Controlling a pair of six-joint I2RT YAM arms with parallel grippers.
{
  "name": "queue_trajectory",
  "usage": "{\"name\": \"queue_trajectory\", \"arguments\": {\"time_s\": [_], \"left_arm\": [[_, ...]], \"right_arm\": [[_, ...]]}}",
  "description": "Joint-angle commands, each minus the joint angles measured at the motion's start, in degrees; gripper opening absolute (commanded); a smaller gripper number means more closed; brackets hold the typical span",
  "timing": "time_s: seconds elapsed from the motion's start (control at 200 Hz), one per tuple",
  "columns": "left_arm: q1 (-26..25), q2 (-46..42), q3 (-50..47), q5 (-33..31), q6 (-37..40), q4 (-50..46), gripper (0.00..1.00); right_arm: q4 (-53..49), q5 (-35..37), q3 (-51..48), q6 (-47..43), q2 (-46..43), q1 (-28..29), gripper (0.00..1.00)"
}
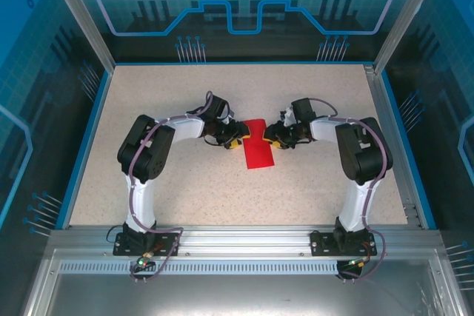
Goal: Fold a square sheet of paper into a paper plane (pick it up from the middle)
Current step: Fold the triangle a second time at the center of the table.
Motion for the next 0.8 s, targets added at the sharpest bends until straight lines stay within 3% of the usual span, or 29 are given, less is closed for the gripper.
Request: {"name": "queue_trajectory", "arguments": {"time_s": [0.0,0.235,0.44,0.795], "left_arm": [[-0.3,0.6,1.9,1.0,0.0,-2.1,0.51],[-0.6,0.4,1.5,0.7,-0.2,-2.0,0.51],[-1.4,0.8,1.7,2.5,-1.1,-0.1,0.49],[-1.4,1.6,0.7,5.5,-5.4,6.8,0.39]], "right_arm": [[-1.1,-0.4,-3.0,4.1,-2.1,-0.6,0.41],[-2.6,1.0,-4.1,3.9,-5.5,-0.1,0.42],[-4.3,0.5,-2.9,2.3,-2.5,-0.1,0.4],[-4.7,0.0,-3.4,1.2,-2.5,-0.1,0.4]]}}
